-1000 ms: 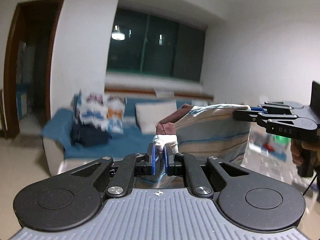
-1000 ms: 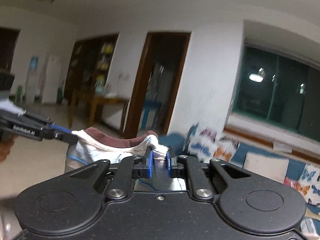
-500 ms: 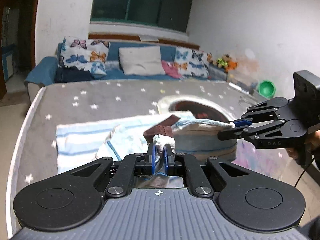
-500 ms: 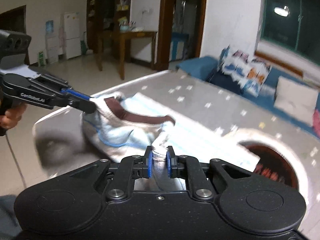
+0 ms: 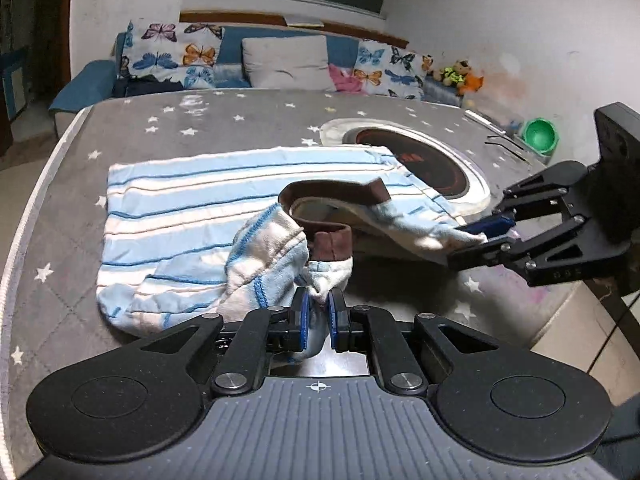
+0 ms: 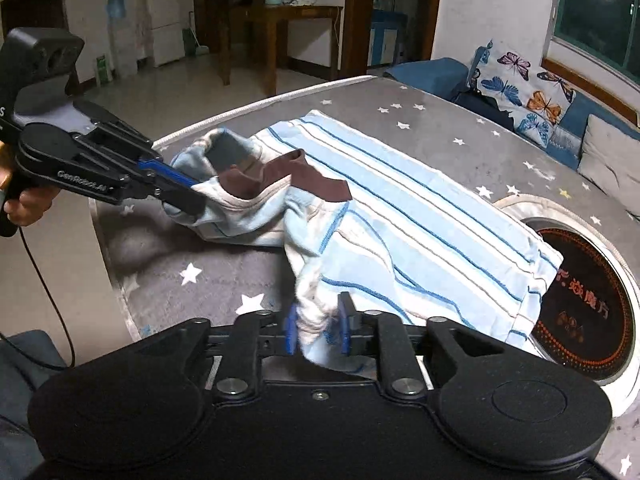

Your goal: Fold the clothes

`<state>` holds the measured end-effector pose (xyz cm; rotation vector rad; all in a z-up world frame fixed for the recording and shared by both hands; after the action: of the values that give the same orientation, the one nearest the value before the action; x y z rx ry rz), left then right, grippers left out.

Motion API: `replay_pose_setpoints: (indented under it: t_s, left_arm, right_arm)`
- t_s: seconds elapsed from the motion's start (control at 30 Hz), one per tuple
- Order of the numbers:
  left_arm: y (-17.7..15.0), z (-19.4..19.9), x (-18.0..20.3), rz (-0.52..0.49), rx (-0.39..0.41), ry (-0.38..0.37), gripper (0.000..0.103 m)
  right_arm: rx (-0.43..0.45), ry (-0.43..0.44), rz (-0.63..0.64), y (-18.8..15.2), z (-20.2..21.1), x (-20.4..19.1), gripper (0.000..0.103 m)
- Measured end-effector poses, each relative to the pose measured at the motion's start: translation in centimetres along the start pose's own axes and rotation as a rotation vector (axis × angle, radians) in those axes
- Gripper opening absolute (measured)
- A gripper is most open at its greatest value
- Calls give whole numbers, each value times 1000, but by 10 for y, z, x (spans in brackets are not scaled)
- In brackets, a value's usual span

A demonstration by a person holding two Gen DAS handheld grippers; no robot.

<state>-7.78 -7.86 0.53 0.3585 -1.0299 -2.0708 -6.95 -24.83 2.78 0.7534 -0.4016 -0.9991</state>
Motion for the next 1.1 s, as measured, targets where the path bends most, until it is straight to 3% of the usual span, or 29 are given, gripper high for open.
replay_pose_setpoints:
  t_s: [0.13,0.43,0.5,0.6,0.7,0.9,1.0,1.07,1.1]
  left_arm:
    - [4,11,-2,14,19,-21,11]
    - [16,28,0,3,65,22,20]
    - [16,28,-3,1,64,41,27]
    - [16,24,-5,-3,54,77,28]
    - [19,22,-3,11,55,46,31]
    - [26,8,-4,6,37,61,42]
    - [26,-3,-7,20,16,52,42]
    - [25,-10,-9,27,0,52,34]
    - [23,-13,-11,37,-12,51,25]
  right_arm:
    - [34,4,31,-1,2,-9,33]
    - [44,-12,58,5,-24,-12,33]
    - [44,-13,61,5,-26,-12,33]
    - [37,-25,62,3,-31,-10,33]
    - [25,-31,48,0,-34,-6,33]
    - [18,-65,35,-2,-41,5,33]
    - [3,-62,7,-5,-49,10,34]
    - [-9,-67,1,-8,-57,13,34]
    - [-14,-66,-2,-10,-60,14,34]
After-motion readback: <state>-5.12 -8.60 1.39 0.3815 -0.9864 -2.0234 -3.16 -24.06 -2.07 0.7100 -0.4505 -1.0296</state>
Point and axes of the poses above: each gripper's, at about its wrist camera, not at the fingertips, and z roughly against the way its jaws point, x to its right, y to its top, the point moved 7 cm from there along -z, roughly the way its jaws point, and after that the axes turned 6 degrees about -z, right-handed, at the moved point
